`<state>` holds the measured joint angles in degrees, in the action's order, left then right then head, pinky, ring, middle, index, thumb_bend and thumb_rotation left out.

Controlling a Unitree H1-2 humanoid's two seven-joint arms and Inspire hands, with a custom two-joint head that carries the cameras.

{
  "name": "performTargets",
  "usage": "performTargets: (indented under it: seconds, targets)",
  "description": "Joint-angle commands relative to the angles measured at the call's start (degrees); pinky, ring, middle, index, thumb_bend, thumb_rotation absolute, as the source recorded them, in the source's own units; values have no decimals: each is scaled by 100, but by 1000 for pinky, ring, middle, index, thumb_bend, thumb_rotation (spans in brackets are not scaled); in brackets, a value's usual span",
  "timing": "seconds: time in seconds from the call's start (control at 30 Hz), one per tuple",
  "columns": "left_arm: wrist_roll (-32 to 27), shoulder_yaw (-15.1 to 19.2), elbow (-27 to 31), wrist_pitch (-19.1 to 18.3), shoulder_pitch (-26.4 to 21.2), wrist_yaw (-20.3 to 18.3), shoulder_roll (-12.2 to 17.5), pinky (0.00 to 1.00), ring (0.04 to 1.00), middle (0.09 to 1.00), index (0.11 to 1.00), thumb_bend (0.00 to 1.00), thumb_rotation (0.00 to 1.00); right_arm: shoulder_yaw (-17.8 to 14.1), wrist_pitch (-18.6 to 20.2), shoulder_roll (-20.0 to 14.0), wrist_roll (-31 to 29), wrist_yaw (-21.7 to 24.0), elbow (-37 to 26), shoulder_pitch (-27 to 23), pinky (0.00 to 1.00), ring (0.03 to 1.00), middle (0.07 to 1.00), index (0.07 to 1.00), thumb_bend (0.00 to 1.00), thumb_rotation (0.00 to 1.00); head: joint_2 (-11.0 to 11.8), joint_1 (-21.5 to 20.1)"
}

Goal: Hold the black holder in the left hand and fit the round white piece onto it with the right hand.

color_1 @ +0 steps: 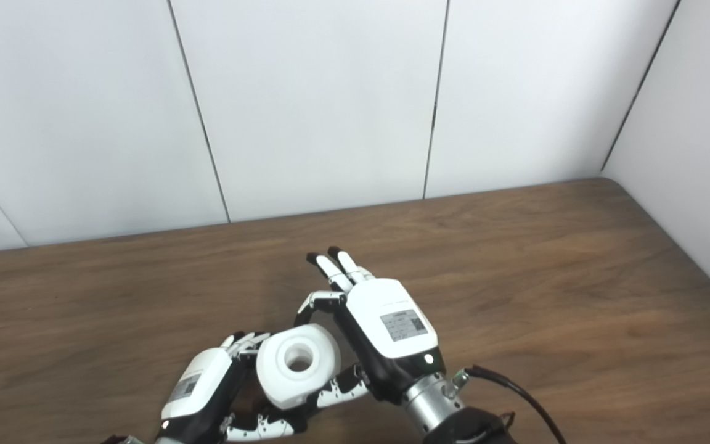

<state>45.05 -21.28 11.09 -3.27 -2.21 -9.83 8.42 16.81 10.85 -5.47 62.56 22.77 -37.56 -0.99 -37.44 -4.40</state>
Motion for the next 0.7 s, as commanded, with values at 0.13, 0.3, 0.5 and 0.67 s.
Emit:
performTargets:
  seconds: [0.13, 0.3, 0.5, 0.67]
  targets:
    - [39, -9, 242, 39, -131, 86, -76, 1000, 921, 881, 483, 515, 48, -78, -168, 95, 50, 109, -312, -152, 917, 1000, 955, 479, 509, 141, -73, 67]
    - [102, -9, 248, -3, -152, 82, -113, 1000, 918, 879, 482, 515, 48, -94, -144, 159, -13, 245, -370, -145, 960, 1000, 961, 479, 509, 141, -103, 93]
    - [103, 1, 220, 5, -166, 99, -139, 1000, 914, 878, 482, 514, 49, -110, -152, 202, -116, 377, -433, -101, 1000, 1000, 969, 479, 508, 140, -123, 131]
    - [144, -10, 225, -29, -185, 81, -152, 1000, 914, 878, 482, 515, 49, -97, -165, 228, -246, 390, -462, -43, 1000, 1000, 969, 479, 509, 139, -134, 171]
